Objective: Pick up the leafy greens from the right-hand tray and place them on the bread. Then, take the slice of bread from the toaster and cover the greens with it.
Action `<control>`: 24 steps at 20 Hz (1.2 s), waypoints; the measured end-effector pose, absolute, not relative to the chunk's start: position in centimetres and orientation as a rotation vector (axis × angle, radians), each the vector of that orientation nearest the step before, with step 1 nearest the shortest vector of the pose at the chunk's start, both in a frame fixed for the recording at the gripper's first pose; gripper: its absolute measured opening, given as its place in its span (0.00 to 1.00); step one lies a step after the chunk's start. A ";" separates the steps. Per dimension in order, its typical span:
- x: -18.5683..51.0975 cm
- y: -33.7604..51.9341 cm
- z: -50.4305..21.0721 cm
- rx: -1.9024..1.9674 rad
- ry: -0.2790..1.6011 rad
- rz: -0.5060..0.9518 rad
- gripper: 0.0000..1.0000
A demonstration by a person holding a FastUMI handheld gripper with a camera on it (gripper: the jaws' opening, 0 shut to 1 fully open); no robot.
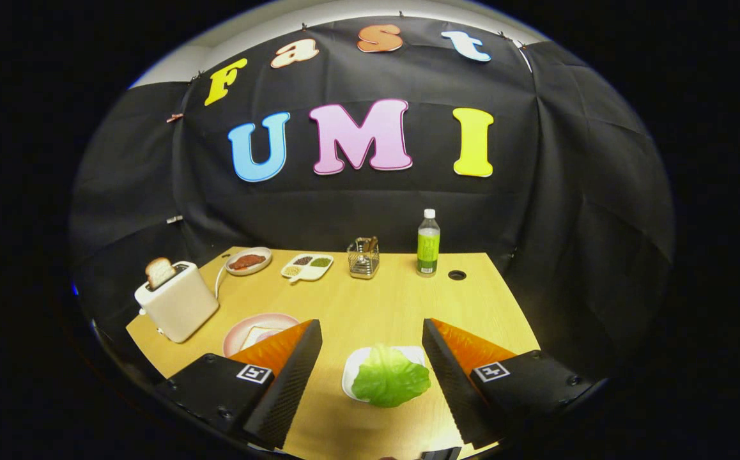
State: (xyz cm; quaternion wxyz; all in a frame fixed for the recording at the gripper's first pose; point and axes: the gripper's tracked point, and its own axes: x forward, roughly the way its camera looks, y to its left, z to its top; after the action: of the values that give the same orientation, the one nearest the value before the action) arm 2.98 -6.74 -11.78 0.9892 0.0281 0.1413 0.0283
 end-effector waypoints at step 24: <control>9.2 -7.5 -32.0 0.017 0.783 0.009 1.00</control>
State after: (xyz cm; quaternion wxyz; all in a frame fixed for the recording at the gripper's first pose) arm 9.21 -7.49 -31.98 0.9242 0.0083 0.3817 0.0044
